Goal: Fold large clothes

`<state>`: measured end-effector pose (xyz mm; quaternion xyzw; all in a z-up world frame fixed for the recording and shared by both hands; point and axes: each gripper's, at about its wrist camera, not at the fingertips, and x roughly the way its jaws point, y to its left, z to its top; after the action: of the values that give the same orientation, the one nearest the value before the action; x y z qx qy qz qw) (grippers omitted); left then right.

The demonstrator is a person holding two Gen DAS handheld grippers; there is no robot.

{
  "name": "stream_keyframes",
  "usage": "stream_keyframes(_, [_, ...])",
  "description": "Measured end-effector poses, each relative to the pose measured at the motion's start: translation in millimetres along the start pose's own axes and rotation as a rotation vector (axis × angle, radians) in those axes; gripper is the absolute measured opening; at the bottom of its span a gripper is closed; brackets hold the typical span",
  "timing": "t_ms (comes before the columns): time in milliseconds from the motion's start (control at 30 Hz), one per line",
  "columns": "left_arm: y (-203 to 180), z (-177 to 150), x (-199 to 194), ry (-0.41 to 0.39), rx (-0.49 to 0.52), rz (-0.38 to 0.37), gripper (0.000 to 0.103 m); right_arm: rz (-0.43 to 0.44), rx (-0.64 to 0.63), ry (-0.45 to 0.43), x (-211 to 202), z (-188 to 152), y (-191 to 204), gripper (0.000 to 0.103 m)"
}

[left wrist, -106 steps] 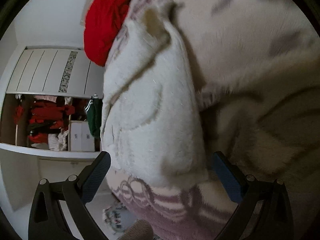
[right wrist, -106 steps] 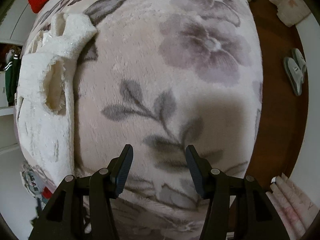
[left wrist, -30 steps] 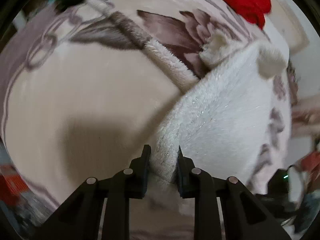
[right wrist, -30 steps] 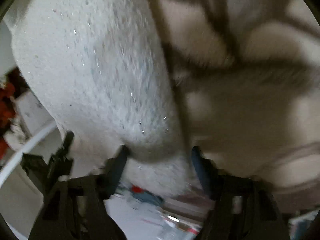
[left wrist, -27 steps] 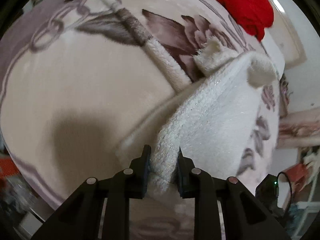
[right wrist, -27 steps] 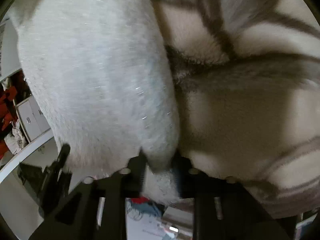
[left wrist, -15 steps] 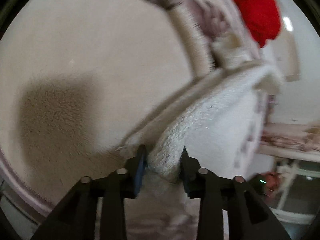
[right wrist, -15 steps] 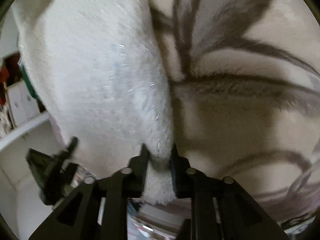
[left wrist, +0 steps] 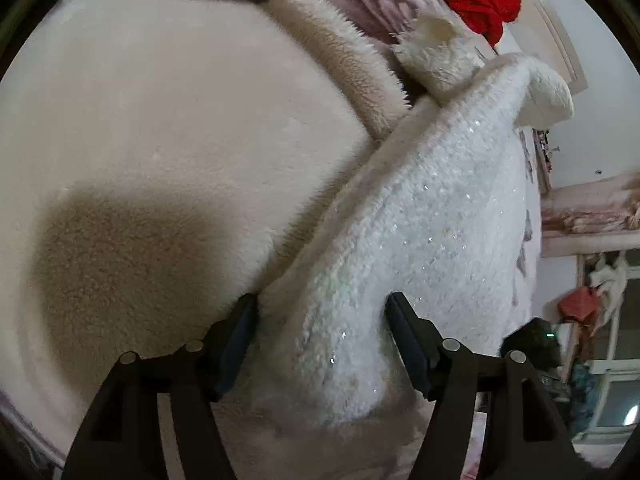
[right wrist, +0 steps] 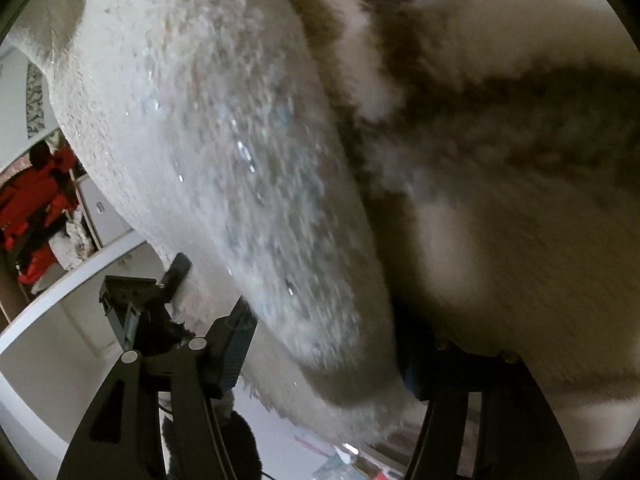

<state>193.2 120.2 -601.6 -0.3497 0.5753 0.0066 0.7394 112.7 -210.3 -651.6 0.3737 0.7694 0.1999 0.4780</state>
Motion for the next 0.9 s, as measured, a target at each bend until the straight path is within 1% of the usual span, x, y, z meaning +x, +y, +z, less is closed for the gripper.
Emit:
stream_keyframes(33, [-4.0, -2.7, -2.3, -0.008, 0.014, -0.006, 0.043, 0.003, -0.021, -0.016, 5.5, -5.7, 4.9, 0.052])
stream_keyframes(67, [-7.7, -6.2, -5.3, -0.015, 0.017, -0.009, 0.037, 0.009, -0.032, -0.027, 8.7, -8.2, 8.7, 0.035])
stream_keyframes(100, [-10.0, -9.4, -8.5, -0.022, 0.016, -0.014, 0.031, 0.016, -0.032, -0.035, 8.0, -10.6, 9.4, 0.032])
stream_keyframes(133, [-12.4, -14.2, -12.2, -0.030, 0.015, -0.020, 0.029, 0.011, -0.032, -0.049, 14.4, -13.2, 11.6, 0.026])
stream_keyframes(167, [-17.0, -19.8, -18.6, -0.040, 0.019, -0.019, 0.027, 0.005, -0.035, -0.057, 14.6, -17.2, 14.9, 0.023])
stream_keyframes(233, [-24.6, -27.0, -28.1, -0.047, 0.022, -0.013, 0.024, -0.013, -0.045, -0.070, 8.6, -34.3, 17.7, 0.021])
stream_keyframes(267, [-27.3, -32.8, -33.7, -0.046, 0.025, -0.011, 0.022, -0.023, -0.050, -0.070, 3.7, -39.1, 20.2, 0.020])
stream_keyframes(333, [-30.9, -36.4, -42.1, -0.041, 0.008, -0.021, 0.021, -0.041, -0.059, -0.059, -0.7, -53.0, 33.9, 0.019])
stream_keyframes(400, [-28.3, -56.1, -56.5, -0.023, -0.013, -0.033, 0.020, -0.060, -0.080, -0.047, -10.7, -65.9, 41.8, 0.019])
stream_keyframes(500, [-21.8, -87.1, -69.0, 0.023, -0.045, -0.019, 0.020, -0.106, -0.090, -0.007, -23.0, -100.3, 47.1, 0.019])
stream_keyframes(567, [-15.2, -108.0, -63.3, 0.070, -0.071, -0.010, 0.021, -0.134, -0.070, 0.024, -30.5, -128.4, 38.0, 0.019])
stream_keyframes(600, [-12.1, -114.5, -57.2, 0.096, -0.087, -0.005, 0.023, -0.144, -0.051, 0.037, -30.9, -137.4, 31.3, 0.019])
stream_keyframes(633, [-7.5, -118.5, -50.3, 0.116, -0.102, 0.012, 0.026, -0.168, -0.027, 0.056, -29.3, -144.0, 21.5, 0.019])
stream_keyframes(667, [-1.8, -120.4, -42.2, 0.128, -0.124, 0.059, 0.032, -0.185, -0.010, 0.077, -27.6, -147.9, 12.6, 0.021])
stream_keyframes(700, [1.2, -119.7, -38.2, 0.138, -0.153, 0.083, 0.032, -0.191, 0.011, 0.102, -24.7, -144.7, 4.6, 0.023])
stream_keyframes(767, [6.7, -113.1, -37.6, 0.144, -0.223, 0.047, 0.034, -0.221, 0.055, 0.154, -25.2, -131.6, -5.8, 0.033])
stream_keyframes(800, [4.0, -110.7, -40.3, 0.141, -0.232, 0.046, 0.035, -0.264, 0.047, 0.172, -33.2, -123.7, -3.6, 0.033])
stream_keyframes(833, [3.4, -108.6, -45.8, 0.135, -0.226, 0.051, 0.036, -0.289, 0.020, 0.156, -45.3, -119.6, 0.3, 0.033])
stream_keyframes(867, [-0.4, -105.7, -51.3, 0.121, -0.208, 0.060, 0.042, -0.320, -0.024, 0.124, -61.9, -114.1, 11.8, 0.037])
stream_keyframes(900, [-4.1, -105.2, -56.9, 0.103, -0.191, 0.078, 0.060, -0.343, -0.056, 0.101, -75.9, -109.6, 19.7, 0.038])
